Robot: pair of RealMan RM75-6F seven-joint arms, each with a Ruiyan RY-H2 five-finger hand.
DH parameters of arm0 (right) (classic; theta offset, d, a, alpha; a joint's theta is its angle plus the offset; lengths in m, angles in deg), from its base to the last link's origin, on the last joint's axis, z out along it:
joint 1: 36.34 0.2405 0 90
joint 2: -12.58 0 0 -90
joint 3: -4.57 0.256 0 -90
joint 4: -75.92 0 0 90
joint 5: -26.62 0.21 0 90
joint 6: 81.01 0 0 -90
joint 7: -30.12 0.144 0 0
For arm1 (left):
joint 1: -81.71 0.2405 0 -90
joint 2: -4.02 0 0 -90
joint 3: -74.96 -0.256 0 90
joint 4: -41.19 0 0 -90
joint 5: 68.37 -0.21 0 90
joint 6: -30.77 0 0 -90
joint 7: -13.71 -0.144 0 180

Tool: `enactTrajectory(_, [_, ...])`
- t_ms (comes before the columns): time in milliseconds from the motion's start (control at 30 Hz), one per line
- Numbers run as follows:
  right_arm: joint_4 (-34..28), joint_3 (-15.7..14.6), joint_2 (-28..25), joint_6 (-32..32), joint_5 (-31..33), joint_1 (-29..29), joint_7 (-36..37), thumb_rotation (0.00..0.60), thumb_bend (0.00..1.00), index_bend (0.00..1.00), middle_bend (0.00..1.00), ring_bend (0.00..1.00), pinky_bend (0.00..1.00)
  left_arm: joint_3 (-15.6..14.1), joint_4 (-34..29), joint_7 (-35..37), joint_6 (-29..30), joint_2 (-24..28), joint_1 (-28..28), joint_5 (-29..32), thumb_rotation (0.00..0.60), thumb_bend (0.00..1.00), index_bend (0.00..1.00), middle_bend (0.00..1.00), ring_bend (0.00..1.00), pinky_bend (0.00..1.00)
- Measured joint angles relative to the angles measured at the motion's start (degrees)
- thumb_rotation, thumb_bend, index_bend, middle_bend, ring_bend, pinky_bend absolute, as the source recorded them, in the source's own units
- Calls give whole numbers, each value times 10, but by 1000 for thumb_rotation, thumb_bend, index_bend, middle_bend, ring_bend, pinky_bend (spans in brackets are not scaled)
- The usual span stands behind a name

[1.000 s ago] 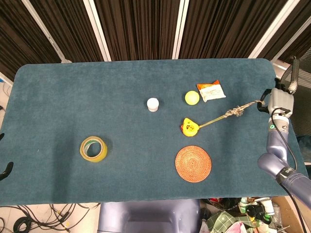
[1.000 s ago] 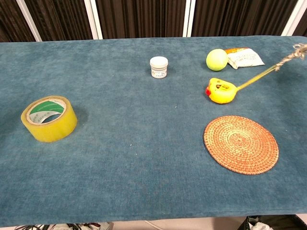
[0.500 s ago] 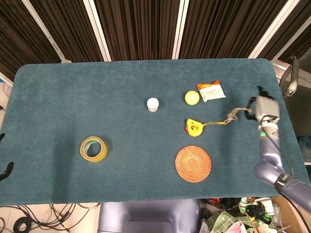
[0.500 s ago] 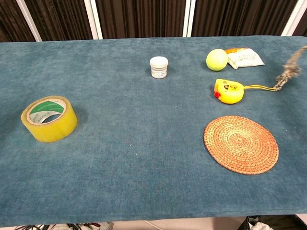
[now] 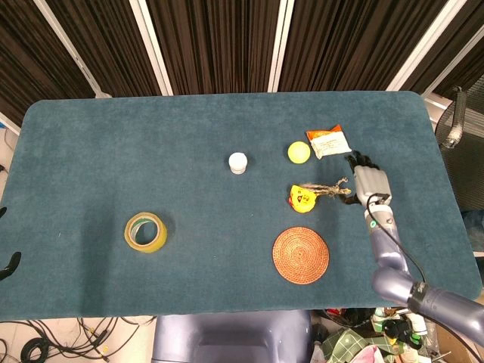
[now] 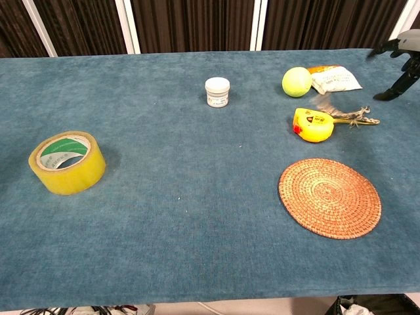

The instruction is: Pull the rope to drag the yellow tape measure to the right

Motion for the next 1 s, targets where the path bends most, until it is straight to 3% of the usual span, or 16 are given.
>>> enactTrajectory(200, [-160,-11,-66,-66,-2,-32,-14,600,50,0,0,16,141,-2,-1,0,-1,0,-1,-4,600,304,104,0,0,0])
enactTrajectory(333, [-271,-39,-129,-130,-40,-80,-18,600,49,0,0,16,141,-3,-1,-2,3,0,0,-8,600,304,104,0,0,0])
enactTrajectory(433, [-319,-66,-157,-178,-91,-120,-10,600,47,0,0,16,141,-4,-2,-4,5,-1,0,-11,600,304,105,0,0,0])
enactTrajectory(700, [-328,-165,-172,-293,-309,-240,33,600,46,0,0,16,141,-4,-4,3,14,-1,3,-18,600,304,105,0,0,0])
enactTrajectory(833, [-294,-218,-165,-362,-429,-305,64,600,46,0,0,16,141,-8,-16,25,7,2,3,-20,600,304,105,0,0,0])
enactTrajectory(1000, [-216,-251,-143,-421,-516,-353,78,600,46,0,0,16,141,-17,-33,45,-4,15,3,-28,600,304,105,0,0,0])
